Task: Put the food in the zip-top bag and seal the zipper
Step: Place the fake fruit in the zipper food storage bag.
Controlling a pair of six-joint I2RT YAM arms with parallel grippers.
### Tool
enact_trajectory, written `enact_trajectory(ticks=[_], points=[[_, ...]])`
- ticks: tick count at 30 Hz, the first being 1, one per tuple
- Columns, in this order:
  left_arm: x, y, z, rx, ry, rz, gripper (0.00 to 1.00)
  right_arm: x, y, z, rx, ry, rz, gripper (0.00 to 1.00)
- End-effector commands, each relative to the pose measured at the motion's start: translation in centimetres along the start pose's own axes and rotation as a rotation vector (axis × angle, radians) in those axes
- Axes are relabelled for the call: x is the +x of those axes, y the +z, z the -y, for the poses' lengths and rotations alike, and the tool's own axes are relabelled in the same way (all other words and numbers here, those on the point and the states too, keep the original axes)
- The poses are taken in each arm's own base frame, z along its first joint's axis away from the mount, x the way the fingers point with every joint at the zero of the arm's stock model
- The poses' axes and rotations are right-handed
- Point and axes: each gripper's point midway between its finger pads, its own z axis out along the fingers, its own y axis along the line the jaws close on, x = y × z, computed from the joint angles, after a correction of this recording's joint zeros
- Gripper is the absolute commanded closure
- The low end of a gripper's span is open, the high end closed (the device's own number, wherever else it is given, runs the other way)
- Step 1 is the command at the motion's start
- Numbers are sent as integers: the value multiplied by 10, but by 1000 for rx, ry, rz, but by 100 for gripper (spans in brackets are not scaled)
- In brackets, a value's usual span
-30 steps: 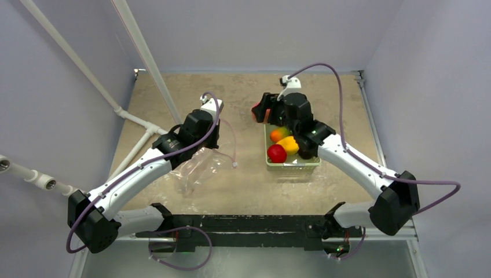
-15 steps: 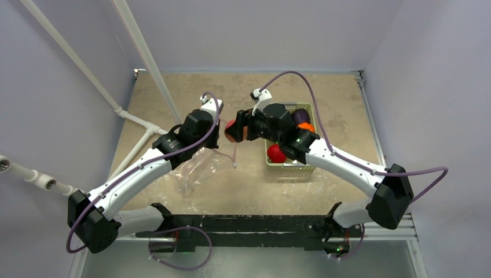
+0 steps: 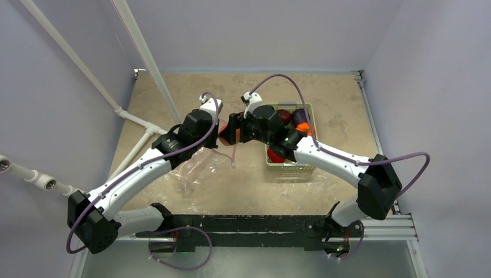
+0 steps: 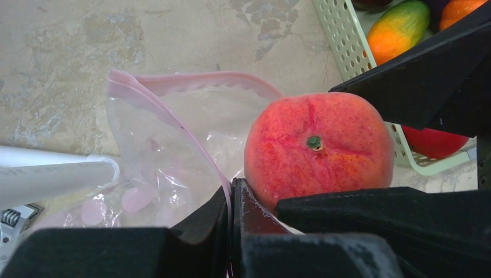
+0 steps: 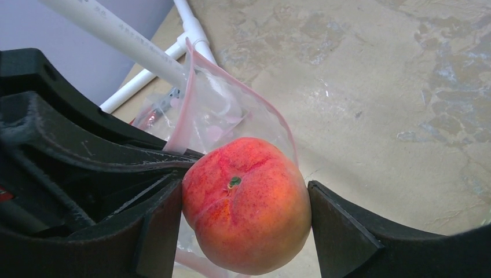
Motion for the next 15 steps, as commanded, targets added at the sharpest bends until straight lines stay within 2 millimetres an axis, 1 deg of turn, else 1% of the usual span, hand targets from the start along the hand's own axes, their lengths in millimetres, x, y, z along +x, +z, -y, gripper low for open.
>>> enact_trajectory(ticks=[1, 3, 6, 10, 15], points=[[-16, -8, 3, 26, -4, 66, 100, -18, 1, -14, -36, 17, 68, 46], [-17, -8, 4, 27, -4, 69, 100, -16, 2, -13, -34, 20, 67, 36], [-18, -10, 5, 38, -4, 75, 100, -15, 2, -13, -35, 20, 66, 24], [-21, -14, 9, 64, -6, 93, 100, -18, -1, -15, -39, 20, 73, 14], [-25, -18, 12, 86, -7, 113, 100, -28, -7, -19, -46, 21, 94, 6]])
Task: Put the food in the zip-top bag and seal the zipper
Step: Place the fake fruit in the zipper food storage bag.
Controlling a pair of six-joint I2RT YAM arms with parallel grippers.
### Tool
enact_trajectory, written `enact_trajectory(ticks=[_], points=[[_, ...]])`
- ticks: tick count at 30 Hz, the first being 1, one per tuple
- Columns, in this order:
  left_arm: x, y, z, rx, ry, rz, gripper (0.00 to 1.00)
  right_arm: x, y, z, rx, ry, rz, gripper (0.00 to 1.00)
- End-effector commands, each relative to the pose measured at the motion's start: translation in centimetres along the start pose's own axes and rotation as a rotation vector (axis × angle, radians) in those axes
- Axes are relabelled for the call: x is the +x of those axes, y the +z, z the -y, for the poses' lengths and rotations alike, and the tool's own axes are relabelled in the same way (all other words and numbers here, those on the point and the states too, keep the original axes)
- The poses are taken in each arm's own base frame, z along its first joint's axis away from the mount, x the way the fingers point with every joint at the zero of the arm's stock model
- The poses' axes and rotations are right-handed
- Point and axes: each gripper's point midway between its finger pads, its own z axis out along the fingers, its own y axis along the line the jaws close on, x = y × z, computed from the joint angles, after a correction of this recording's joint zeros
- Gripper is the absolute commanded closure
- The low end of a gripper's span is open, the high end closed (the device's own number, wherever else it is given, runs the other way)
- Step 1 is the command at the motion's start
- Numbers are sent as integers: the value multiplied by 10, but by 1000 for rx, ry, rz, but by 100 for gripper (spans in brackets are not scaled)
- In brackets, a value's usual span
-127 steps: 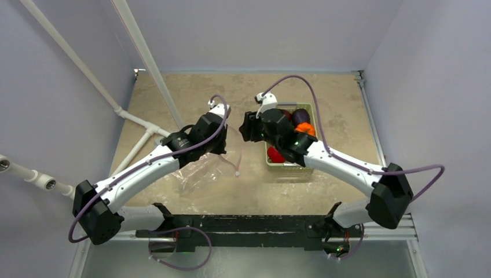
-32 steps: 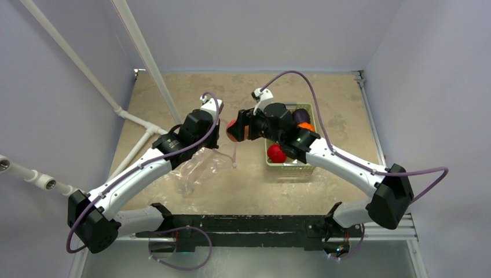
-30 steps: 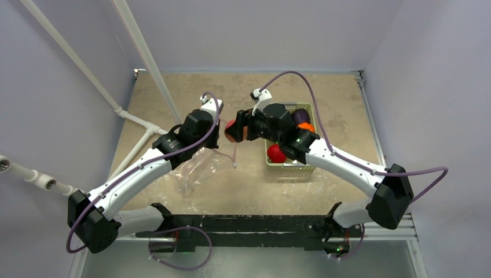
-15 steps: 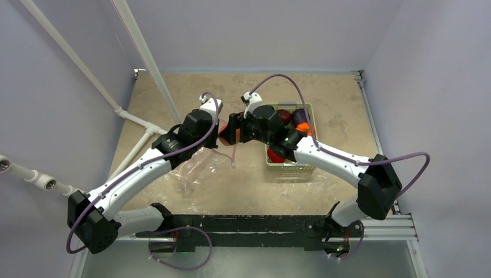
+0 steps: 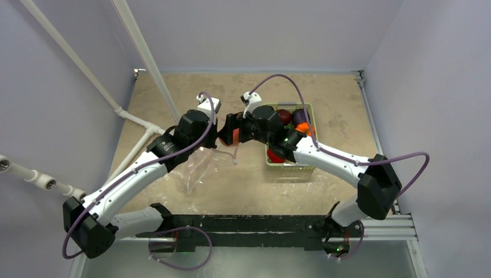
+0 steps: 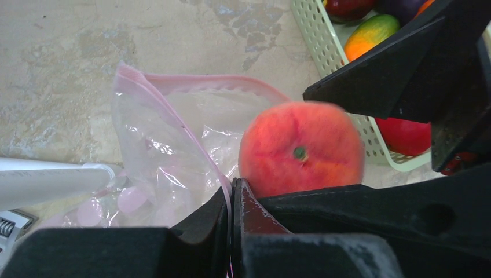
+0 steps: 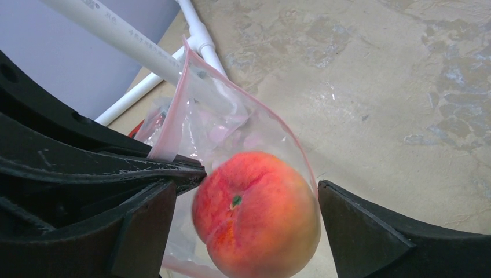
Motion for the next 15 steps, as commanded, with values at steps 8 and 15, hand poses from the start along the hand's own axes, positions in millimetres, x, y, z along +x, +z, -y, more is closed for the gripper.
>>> enact_trajectory(ticks=[8, 15], points=[[-21, -12, 12, 80, -5, 99, 100, -41, -20, -20, -37, 12, 111, 5], [-22, -13, 11, 76, -5, 101, 100, -51, -46, -4, 76, 46, 131, 7]])
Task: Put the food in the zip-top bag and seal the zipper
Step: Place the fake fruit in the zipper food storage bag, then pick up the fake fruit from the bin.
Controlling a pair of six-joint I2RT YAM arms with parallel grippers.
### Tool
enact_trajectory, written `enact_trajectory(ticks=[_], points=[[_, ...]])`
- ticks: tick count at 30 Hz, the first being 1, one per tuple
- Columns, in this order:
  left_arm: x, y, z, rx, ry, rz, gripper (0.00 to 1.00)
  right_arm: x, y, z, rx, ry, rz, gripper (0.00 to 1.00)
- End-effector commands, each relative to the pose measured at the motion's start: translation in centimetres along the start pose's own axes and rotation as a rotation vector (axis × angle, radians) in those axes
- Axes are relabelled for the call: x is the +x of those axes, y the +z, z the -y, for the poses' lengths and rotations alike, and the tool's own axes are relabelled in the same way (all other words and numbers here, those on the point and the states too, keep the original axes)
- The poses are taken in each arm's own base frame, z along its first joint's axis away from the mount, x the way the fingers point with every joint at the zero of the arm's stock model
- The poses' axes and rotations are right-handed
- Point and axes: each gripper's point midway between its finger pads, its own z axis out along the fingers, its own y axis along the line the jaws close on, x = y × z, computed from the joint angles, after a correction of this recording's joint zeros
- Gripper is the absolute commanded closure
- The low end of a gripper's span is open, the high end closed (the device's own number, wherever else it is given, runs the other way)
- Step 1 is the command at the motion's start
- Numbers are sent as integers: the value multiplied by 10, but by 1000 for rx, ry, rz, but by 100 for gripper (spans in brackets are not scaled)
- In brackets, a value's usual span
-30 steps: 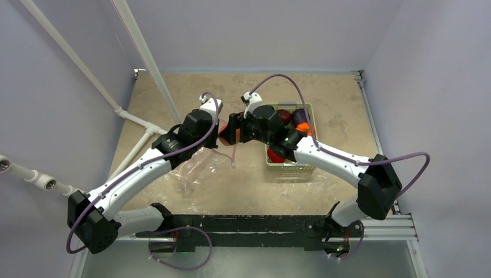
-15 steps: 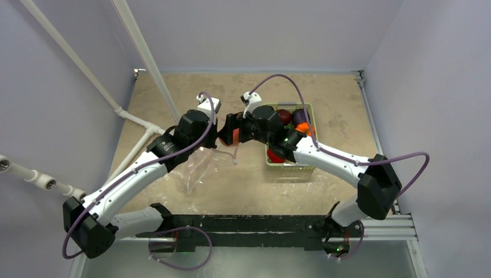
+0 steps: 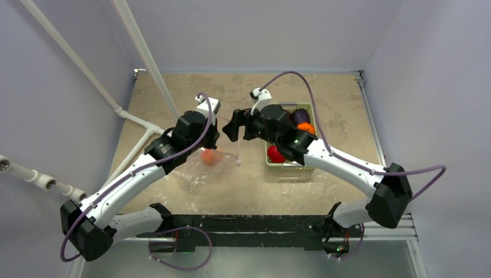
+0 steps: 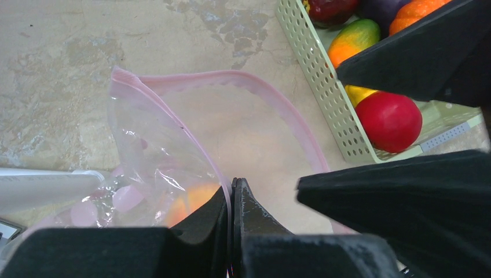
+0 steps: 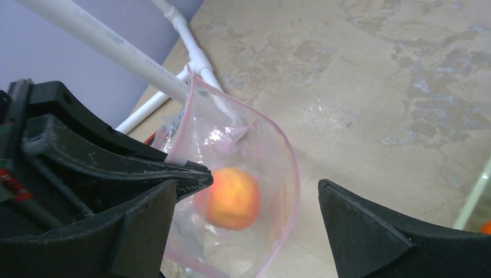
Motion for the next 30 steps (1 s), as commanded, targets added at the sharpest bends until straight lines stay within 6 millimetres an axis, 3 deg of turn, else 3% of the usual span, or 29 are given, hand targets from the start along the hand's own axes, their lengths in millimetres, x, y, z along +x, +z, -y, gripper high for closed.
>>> enact_trajectory(ticks=[1, 10, 25, 30], points=[[-17, -5, 4, 24, 5, 68, 100, -31, -26, 3, 76, 29, 75, 7], [-19, -8, 2, 19, 7, 79, 100, -21, -56, 53, 350, 99, 67, 14], [-17, -6, 2, 17, 13, 68, 100, 49, -92, 109, 670, 244, -99, 16], [-16, -5, 2, 16, 13, 65, 100, 62, -102, 124, 757, 270, -110, 13]])
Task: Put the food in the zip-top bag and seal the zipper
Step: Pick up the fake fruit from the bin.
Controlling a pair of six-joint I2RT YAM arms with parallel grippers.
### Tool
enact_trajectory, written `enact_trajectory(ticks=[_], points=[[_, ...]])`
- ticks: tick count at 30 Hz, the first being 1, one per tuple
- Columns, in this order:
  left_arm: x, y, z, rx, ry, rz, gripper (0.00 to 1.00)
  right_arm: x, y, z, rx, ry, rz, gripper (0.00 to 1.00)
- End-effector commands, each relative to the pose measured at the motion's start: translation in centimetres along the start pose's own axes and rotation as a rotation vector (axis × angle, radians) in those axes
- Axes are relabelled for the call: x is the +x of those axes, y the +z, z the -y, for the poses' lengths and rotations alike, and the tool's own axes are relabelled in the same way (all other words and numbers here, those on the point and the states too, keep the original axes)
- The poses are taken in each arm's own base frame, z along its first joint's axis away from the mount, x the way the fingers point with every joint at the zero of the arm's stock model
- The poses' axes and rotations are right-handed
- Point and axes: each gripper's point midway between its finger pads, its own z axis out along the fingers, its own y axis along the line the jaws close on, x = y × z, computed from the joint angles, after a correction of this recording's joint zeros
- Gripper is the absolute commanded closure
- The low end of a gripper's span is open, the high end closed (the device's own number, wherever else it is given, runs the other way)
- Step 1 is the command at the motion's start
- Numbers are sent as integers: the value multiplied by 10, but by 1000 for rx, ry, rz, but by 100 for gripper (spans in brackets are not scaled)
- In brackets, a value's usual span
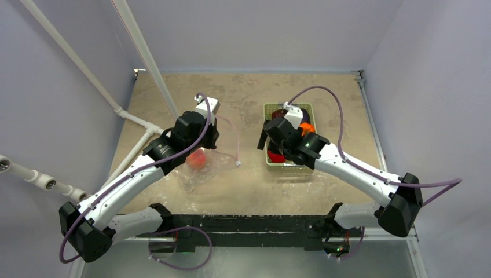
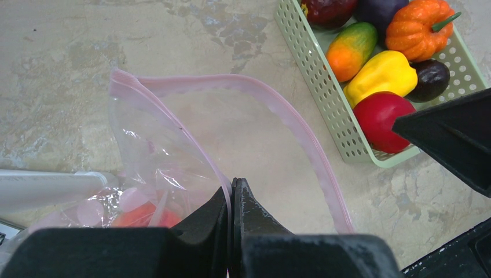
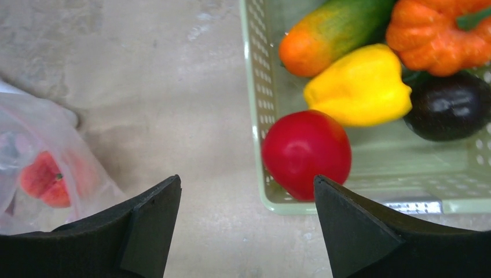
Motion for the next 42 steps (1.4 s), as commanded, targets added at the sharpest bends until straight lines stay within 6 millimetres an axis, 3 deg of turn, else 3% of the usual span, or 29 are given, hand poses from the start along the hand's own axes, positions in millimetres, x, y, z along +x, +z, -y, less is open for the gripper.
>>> enact_trajectory(ticks=[1, 14, 27, 42], points=[[-14, -2, 3, 14, 6, 53, 100, 10, -1, 29, 128, 61, -3, 13], [-12, -2, 5, 30, 6, 45, 100, 43, 23, 55, 256, 85, -52, 1], [-14, -4, 5, 28, 6, 51, 100, 18, 41, 58, 238, 127, 11, 1], [-11, 0, 4, 21, 8, 39, 100, 32, 58, 58, 210, 83, -27, 4]])
